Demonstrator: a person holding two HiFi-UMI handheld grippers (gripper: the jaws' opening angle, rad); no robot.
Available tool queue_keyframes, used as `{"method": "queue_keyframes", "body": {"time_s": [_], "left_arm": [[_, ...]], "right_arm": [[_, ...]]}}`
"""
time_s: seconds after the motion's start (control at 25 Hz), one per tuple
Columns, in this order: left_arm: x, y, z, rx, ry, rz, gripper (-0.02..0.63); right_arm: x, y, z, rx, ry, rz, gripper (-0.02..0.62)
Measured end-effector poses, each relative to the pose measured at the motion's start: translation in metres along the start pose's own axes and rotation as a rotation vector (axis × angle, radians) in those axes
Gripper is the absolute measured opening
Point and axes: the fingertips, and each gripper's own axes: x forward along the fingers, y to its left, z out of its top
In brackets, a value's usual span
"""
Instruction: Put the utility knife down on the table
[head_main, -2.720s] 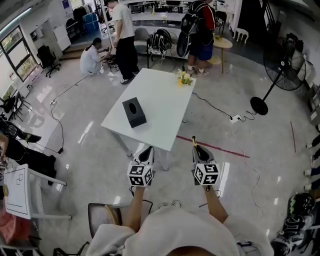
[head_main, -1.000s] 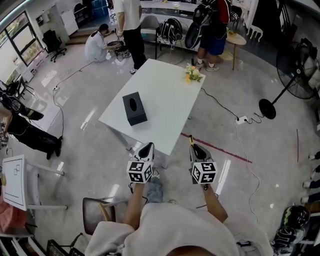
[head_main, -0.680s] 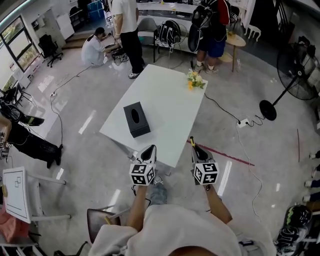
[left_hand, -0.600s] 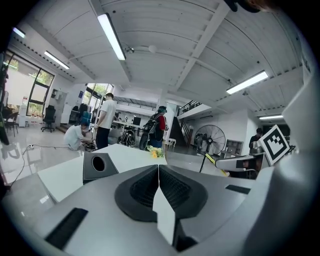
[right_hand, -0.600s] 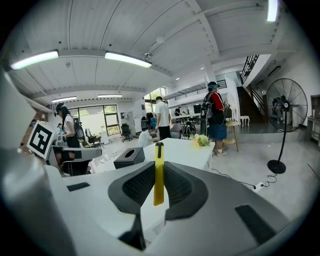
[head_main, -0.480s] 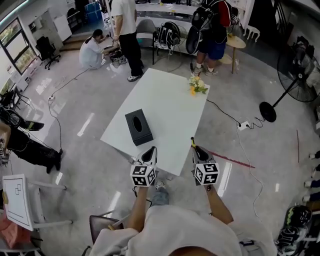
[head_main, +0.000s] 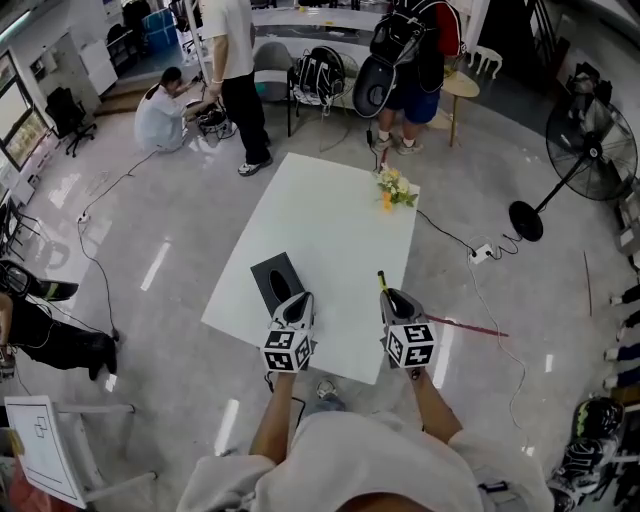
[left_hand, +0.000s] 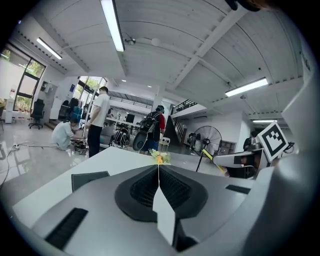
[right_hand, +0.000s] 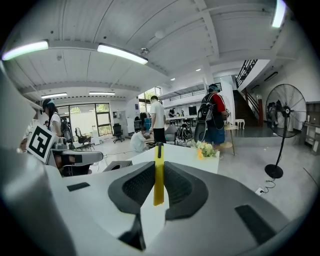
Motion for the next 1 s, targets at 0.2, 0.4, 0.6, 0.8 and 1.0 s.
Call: {"method": "queue_keyframes", "body": {"time_s": [0.2,0.4,0.6,0.8,1.0], "left_arm": [[0.026,0.015,0.005,0.013,0.017,-0.048,0.021],[0.041,0.025,0.004,0.013,0.038,-0.074,0.02],[0.054,0.029,0.002,0.008,0.053,-0.086,0.021],[0.065,0.028,-0.003,0.003,0.065,-0.085,0.021],[0.077,0.022,-0.004,0.01,0.082,-0.072,0.021]], "right_arm": [[0.027,-0.006,0.004,0.011,0.003,-0.038,0.072],[0.042,-0.009,0.003,0.022,0.016,-0.06,0.072],[0.05,-0.014,0.004,0.021,0.027,-0.072,0.073],[0.055,-0.024,0.003,0.025,0.031,-0.072,0.073],[0.062,-0.037,0.006,0.034,0.033,-0.05,0.072]]}}
